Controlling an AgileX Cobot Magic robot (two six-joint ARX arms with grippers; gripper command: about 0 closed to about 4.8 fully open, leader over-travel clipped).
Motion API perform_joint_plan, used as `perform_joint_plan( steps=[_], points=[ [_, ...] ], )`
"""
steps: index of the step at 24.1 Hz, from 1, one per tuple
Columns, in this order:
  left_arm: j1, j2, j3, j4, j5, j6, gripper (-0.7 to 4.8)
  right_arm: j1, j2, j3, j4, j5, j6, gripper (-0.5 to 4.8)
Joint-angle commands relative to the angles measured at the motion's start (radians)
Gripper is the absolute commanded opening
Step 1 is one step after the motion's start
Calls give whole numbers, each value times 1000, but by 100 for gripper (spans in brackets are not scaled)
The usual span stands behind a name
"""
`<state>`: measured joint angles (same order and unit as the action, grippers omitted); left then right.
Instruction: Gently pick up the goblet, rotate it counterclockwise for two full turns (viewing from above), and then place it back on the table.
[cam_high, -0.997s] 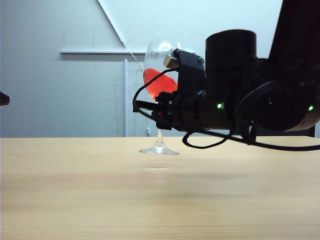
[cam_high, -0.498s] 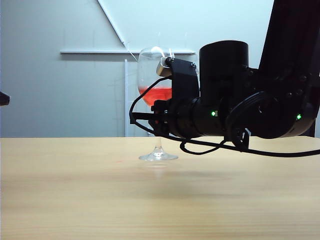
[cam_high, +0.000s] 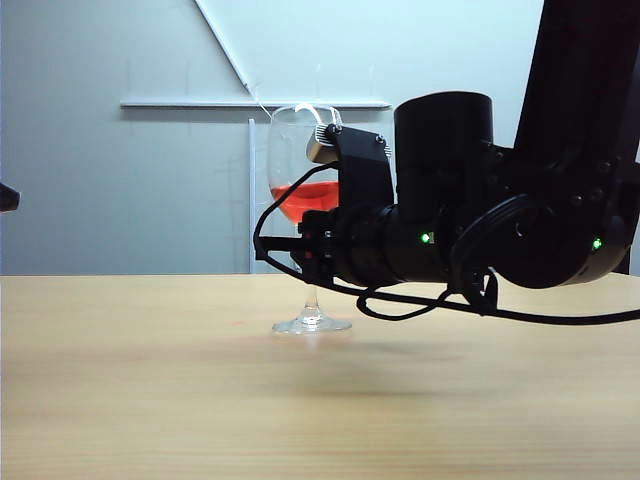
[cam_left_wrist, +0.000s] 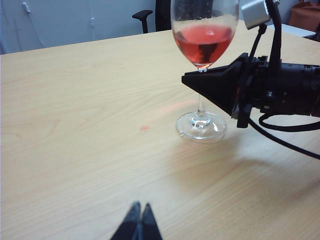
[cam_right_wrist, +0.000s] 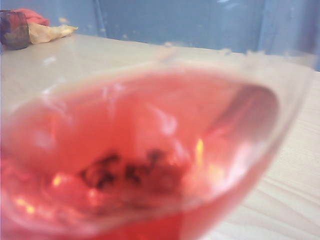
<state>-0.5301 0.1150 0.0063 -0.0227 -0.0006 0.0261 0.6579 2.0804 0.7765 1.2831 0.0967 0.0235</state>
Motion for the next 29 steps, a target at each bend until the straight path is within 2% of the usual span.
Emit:
perform_joint_plan(
  steps=[1, 4, 5, 7, 8, 10, 16, 20, 24, 25, 26, 27, 29],
  points=[
    [0, 1, 3, 5, 2, 0, -5, 2, -12, 4, 45, -2, -3, 55],
    [0, 1, 3, 5, 2, 0, -5, 2, -12, 1, 45, -2, -3, 65],
    [0, 1, 3, 5, 2, 0, -5, 2, -12, -4, 45, -2, -3, 93],
    [0, 0, 3, 5, 2, 0, -5, 2, -13, -22, 56, -2, -5, 102],
    [0, 0, 3, 5, 2, 0, -5, 2, -14, -34, 62, 0, -6, 137],
    [0, 0, 3, 5, 2, 0, -5, 2, -21, -50, 63, 6, -6, 159],
    [1, 0, 3, 5, 2, 0, -5, 2, -116, -147, 52, 10, -6, 159],
    [14, 1, 3, 5, 8, 0, -5, 3, -240, -240, -26, 16, -5, 158],
    [175, 0, 3, 5, 91, 0, -5, 24, -443, -371, -132, 30, 3, 154],
    [214, 0, 3, 4, 93, 0, -5, 32, -487, -398, -151, 33, 3, 138],
    [292, -8, 3, 1, 90, 0, -5, 52, -594, -456, -195, 36, 4, 71],
    [333, -18, 3, 0, 88, 0, -5, 65, -661, -486, -228, 40, 4, 9],
    [420, -49, 3, 1, 87, 0, -5, 102, -850, -541, -359, 56, 19, -6]
  ],
)
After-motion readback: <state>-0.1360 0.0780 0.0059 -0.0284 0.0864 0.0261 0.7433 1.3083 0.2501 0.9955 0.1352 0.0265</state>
